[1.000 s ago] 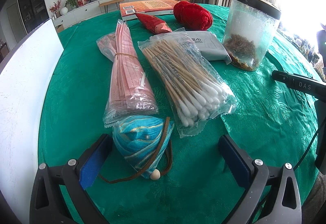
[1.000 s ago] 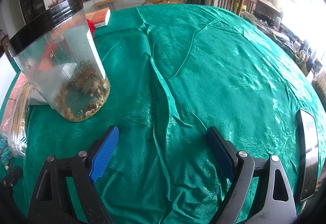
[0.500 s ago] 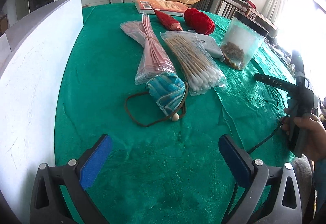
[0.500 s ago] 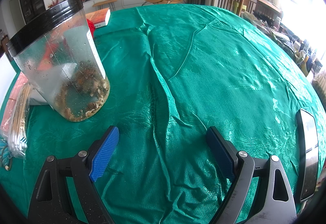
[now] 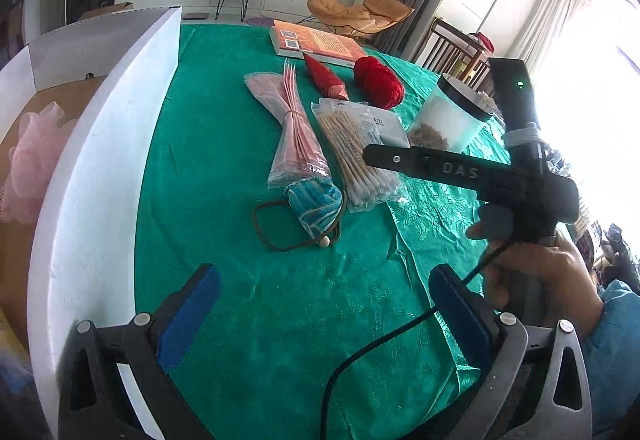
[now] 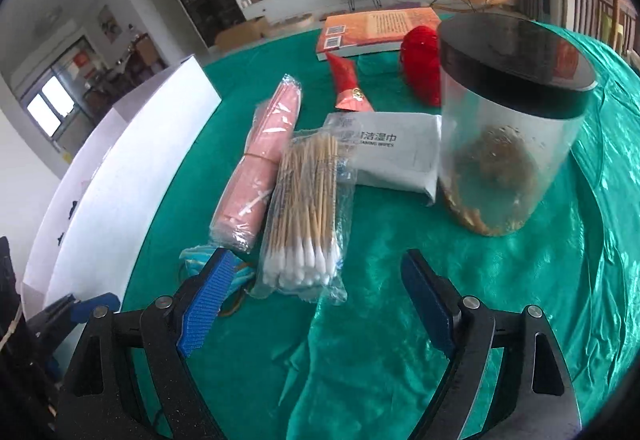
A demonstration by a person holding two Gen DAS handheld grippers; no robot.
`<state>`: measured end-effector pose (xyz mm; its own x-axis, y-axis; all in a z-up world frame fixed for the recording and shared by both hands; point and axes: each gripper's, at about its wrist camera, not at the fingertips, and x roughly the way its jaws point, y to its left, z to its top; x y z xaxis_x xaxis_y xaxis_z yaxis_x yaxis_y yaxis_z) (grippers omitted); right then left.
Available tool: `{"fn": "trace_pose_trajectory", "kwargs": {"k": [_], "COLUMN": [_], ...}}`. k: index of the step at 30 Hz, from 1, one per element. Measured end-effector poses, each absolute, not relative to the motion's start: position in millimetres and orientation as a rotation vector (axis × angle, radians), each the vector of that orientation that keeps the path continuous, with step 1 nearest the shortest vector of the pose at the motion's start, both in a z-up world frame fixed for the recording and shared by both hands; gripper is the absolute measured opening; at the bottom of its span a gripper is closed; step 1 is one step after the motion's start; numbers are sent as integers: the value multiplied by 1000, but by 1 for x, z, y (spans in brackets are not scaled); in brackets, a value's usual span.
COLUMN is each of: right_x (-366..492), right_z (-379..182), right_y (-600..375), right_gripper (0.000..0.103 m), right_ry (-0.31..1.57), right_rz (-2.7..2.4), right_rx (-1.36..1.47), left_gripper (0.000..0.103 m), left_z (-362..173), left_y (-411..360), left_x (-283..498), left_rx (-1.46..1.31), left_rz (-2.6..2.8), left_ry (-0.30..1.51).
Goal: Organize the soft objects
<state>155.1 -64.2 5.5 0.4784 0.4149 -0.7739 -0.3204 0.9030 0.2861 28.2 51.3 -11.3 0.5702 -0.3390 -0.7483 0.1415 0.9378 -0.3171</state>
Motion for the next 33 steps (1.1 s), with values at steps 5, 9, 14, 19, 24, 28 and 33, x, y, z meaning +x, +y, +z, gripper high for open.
{"fn": "trace_pose_trajectory", "kwargs": {"k": [5,9,14,19,24,28,33], "right_x": [187,164,96,87,148,158,121], "right_z": [-23,-19,-12,-14,6,11,-9], "right_y": [-36,-49,-108,-204,-257,-271,-245], "right_gripper": [54,39,39,39,49,78,78], "right_ry": [1073,1083,1113,1084,851,809,898], "right_rz": [475,499,446,187,111,76,12], "right_rx": [77,82,77,146,227,298,187], "left_gripper": [103,103,103,103,103,103,103], "left_z": [-4,-7,-13,-19,-9,-9,-25], "left_y": [51,44,36,21,10,18,18], "left_x": [22,24,27,36,29,26,35], "left_rx": [-222,-203,-198,-209,-153,-131,-211], "left_rz": [-292,-308,-324,-344,-355,-323,-326], "left_ry": [912,923,932,957,947,942,1015]}}
